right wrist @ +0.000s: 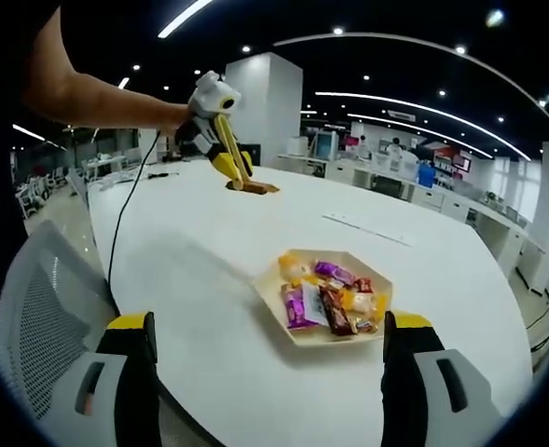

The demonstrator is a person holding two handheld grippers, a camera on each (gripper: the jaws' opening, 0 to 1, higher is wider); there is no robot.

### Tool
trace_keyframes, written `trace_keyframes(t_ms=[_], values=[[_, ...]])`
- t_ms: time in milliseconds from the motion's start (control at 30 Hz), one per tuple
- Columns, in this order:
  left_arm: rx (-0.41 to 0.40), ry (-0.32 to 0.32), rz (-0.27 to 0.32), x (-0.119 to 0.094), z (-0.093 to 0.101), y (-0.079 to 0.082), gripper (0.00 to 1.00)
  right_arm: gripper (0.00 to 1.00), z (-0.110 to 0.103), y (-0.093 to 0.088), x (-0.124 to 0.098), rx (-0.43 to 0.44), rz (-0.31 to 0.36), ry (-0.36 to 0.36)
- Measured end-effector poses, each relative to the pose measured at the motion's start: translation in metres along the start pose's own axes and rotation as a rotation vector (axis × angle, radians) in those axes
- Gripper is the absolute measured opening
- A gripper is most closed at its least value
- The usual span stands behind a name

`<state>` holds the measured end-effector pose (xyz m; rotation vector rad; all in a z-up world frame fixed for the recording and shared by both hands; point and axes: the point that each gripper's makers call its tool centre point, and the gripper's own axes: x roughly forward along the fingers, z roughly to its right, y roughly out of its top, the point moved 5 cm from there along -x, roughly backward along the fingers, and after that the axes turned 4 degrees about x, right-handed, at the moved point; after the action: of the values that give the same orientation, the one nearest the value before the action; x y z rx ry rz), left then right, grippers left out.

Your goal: Place the target food into the container with the food tongs after gripping and lifting it, then release it inside without dropping or visibly crushing the food.

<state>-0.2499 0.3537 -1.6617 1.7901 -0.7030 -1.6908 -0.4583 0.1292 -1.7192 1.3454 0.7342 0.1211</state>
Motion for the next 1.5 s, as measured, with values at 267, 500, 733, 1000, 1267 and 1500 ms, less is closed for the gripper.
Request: trace_keyframes(t_ms=[267, 500, 733, 1000, 1267, 1500], values=[[0.003, -0.016, -0.019, 0.012, 0.006, 0.006, 0.18, 1.0, 0.001, 0.001, -0.001, -0.001, 0.01, -0.007], [0.005, -0.023, -0.006, 0.027, 0.011, 0.017, 0.19, 1.0, 0.002, 0.002, -0.002, 0.003, 0.017, -0.012], [0.003, -0.024, 0.008, 0.045, 0.012, 0.028, 0.19, 1.0, 0.003, 0.003, -0.003, 0.007, 0.023, -0.018], [0.008, -0.032, 0.026, 0.065, 0.016, 0.044, 0.18, 1.0, 0.003, 0.004, -0.003, 0.012, 0.03, -0.02], [0.017, -0.033, 0.058, 0.085, 0.018, 0.072, 0.19, 1.0, 0.003, 0.004, -0.003, 0.016, 0.031, -0.021], [0.048, -0.057, 0.068, 0.105, 0.024, 0.097, 0.19, 1.0, 0.004, 0.003, -0.003, 0.018, 0.031, -0.026]])
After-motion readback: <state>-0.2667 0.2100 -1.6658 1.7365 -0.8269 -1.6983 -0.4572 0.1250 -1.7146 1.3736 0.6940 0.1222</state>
